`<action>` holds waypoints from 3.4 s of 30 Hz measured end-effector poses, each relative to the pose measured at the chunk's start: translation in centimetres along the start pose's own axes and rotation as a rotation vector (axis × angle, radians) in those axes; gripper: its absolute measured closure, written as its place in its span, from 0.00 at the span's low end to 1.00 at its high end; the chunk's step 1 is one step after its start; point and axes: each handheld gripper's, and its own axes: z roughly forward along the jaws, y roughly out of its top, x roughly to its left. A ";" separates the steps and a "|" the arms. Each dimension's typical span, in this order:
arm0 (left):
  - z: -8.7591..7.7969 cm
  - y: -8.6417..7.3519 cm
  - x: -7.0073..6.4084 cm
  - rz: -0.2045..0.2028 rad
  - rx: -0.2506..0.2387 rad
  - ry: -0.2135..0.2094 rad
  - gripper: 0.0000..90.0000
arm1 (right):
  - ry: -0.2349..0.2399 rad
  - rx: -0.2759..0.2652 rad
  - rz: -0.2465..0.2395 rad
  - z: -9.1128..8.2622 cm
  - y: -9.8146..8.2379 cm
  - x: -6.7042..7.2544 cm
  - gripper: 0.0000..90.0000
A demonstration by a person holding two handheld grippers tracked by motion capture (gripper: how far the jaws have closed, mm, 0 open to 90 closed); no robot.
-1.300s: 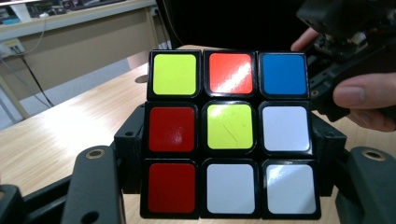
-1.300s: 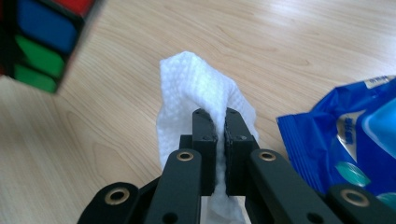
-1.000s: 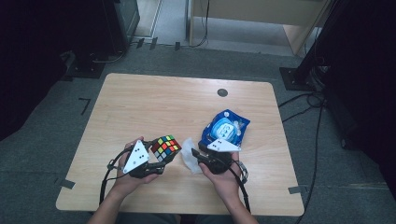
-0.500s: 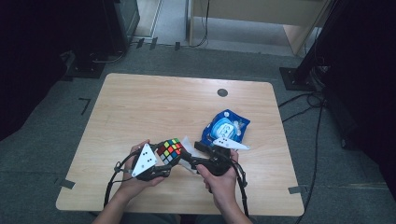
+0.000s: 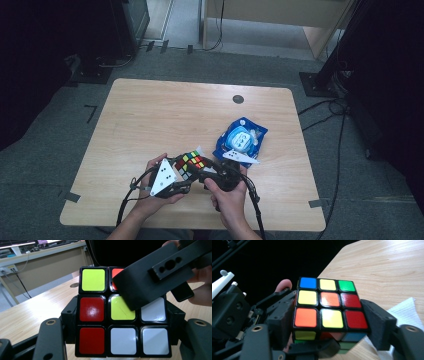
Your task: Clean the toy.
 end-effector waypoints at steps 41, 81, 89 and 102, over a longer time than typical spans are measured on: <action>-0.2 -0.7 0.3 0.143 0.052 -0.012 0.18 | 0.087 0.139 0.062 -2.4 3.7 -2.4 0.39; 0.2 -0.4 -0.8 0.181 0.080 -0.026 0.11 | 0.129 0.245 0.080 -1.7 3.5 -3.0 0.39; 0.4 -0.1 -1.5 0.190 0.069 -0.052 0.11 | 0.147 0.262 0.075 -1.3 3.3 -2.9 0.39; 0.4 -0.2 -2.0 0.201 0.051 -0.139 0.31 | 0.157 0.289 0.066 -0.7 2.8 -2.7 0.39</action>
